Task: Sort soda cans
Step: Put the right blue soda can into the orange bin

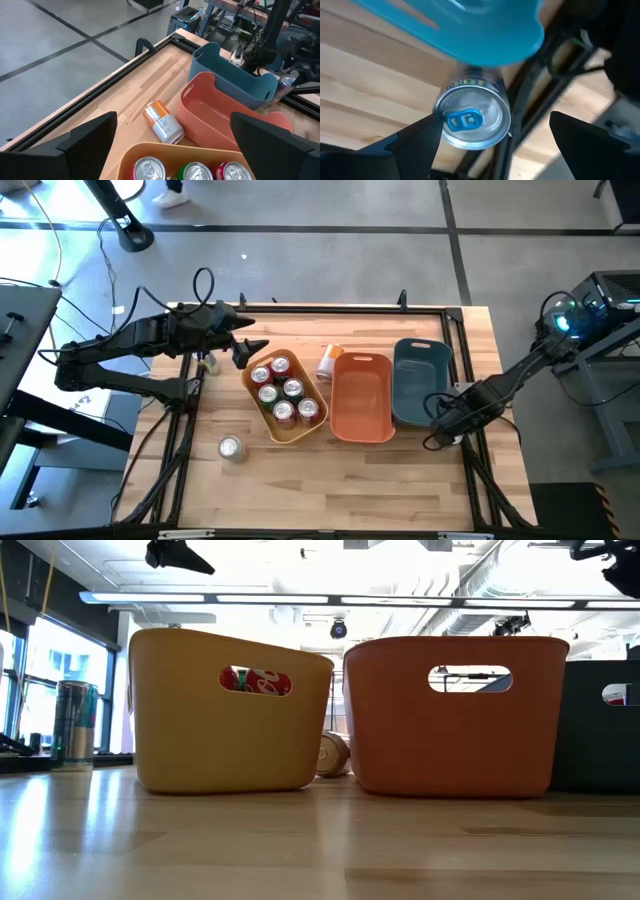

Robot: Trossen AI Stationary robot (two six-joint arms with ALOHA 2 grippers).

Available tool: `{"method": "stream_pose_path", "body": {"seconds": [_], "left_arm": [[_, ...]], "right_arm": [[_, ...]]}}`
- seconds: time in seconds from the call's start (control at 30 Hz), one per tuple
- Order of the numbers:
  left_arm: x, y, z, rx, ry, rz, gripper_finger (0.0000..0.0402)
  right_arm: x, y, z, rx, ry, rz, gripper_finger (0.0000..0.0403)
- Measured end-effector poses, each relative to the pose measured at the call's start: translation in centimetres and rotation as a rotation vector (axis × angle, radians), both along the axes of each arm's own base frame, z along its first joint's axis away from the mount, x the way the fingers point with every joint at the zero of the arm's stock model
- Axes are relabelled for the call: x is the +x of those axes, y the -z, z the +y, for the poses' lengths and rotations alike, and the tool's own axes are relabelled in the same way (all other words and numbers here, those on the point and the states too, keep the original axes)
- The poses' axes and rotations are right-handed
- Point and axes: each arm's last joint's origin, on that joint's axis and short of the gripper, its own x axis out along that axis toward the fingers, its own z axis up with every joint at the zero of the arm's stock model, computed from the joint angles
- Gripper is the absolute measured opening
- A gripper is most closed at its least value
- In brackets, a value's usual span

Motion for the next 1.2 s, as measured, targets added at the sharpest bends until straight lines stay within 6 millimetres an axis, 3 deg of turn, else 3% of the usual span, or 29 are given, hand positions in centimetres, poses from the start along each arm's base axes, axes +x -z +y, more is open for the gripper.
{"method": "stream_pose_path", "body": {"seconds": [0.3, 0.57, 0.77, 1.2], "left_arm": [[0.0, 0.0, 0.0, -0.020, -0.008, -0.010, 0.0383], [0.0, 0.0, 0.0, -0.023, -0.009, -0.011, 0.0383], [0.5, 0.3, 0.1, -0.025, -0.009, 0.005, 0.0383], [1.5, 0.9, 0.2, -0.036, 0.012, 0.045, 0.0383]], "right_arm": [[-1.5, -0.8, -1.1, -0.040, 0.015, -0.007, 0.0362], [-0.8, -1.0, -0.7, 0.035, -0.028, -0.136, 0.0362], [-0.9, -1.0, -0.8, 0.033, -0.035, -0.127, 0.0362], [-0.6, 4.6, -0.3, 0.096, -0.010, -0.085, 0.0362]]}}
